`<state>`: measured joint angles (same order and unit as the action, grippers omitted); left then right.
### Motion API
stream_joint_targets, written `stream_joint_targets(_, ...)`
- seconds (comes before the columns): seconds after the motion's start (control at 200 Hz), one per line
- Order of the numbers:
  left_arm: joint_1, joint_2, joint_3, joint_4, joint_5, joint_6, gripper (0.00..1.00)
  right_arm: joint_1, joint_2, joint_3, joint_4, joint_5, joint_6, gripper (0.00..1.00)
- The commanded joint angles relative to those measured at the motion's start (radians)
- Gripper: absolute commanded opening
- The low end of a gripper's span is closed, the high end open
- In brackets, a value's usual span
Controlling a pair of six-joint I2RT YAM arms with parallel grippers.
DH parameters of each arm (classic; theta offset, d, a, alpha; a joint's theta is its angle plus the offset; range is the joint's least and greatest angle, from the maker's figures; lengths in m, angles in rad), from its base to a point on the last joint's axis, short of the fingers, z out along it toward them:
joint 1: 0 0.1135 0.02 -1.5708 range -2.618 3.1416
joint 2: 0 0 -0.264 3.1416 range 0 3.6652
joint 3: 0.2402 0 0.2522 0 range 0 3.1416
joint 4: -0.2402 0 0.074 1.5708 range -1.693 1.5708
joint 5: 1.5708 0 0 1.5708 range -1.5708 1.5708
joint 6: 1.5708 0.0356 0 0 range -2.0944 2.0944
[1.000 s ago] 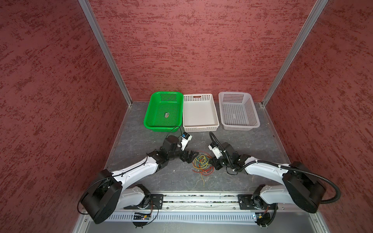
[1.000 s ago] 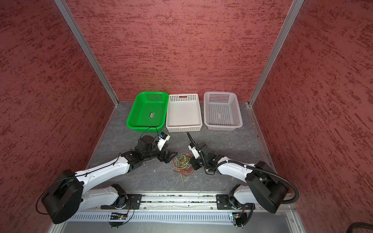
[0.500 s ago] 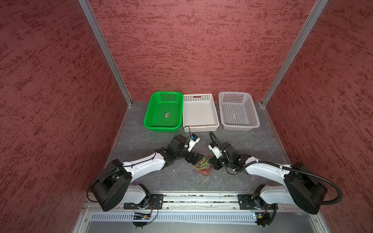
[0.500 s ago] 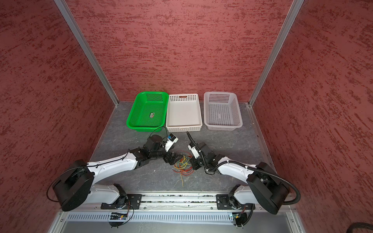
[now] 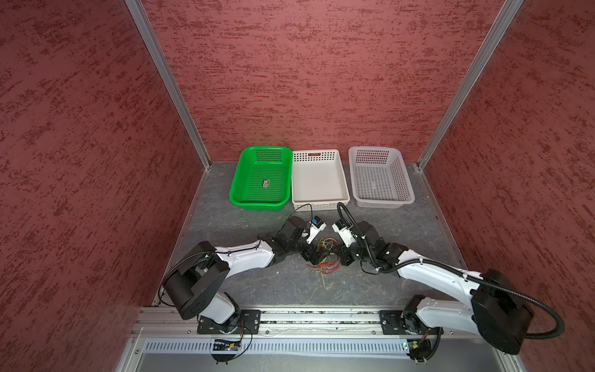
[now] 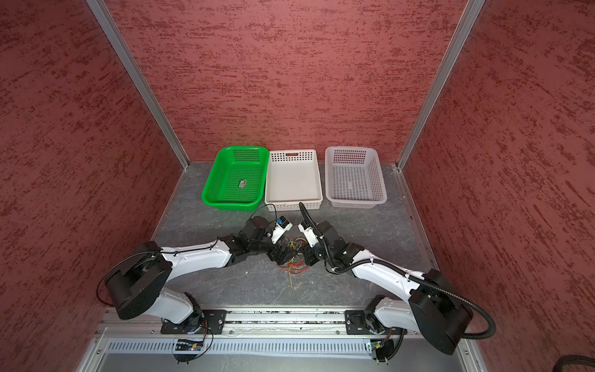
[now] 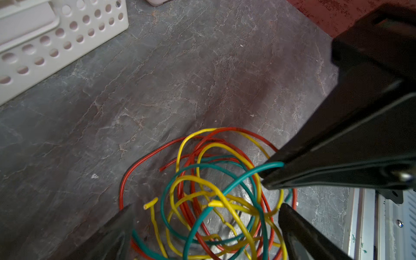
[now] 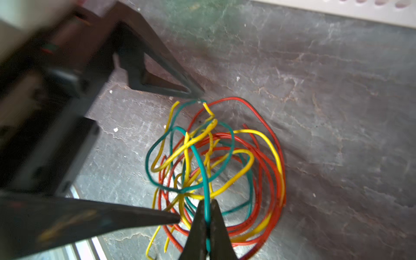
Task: Untangle and sort cables by color
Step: Untie the cable.
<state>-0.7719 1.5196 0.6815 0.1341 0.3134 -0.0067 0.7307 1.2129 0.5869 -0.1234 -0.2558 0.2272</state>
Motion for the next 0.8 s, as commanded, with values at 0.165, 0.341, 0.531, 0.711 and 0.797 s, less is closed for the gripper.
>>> stream_joint_targets(0.165,-0.001,0.091,0.039,0.073,-0.053,-0.012,1.0,0.007,-0.069,0.046,-0.005,-0.063,-0.023,0.0)
stream_joint_targets(0.341,-0.001,0.125,0.037,0.098,-0.05,-0.013,0.99,0.007,-0.113,0.061,-0.013,-0.045,-0.017,0.0)
stream_joint_targets(0.531,-0.001,0.158,0.018,0.123,-0.048,-0.013,0.98,0.007,-0.186,0.091,-0.032,0.004,-0.016,0.0)
stream_joint_targets(0.711,-0.001,0.181,0.012,0.145,-0.046,-0.015,0.97,0.006,-0.241,0.131,-0.059,0.073,-0.031,0.0)
stream_joint_targets(0.797,-0.001,0.191,0.015,0.151,-0.047,-0.015,0.97,0.006,-0.263,0.158,-0.08,0.121,-0.046,0.0)
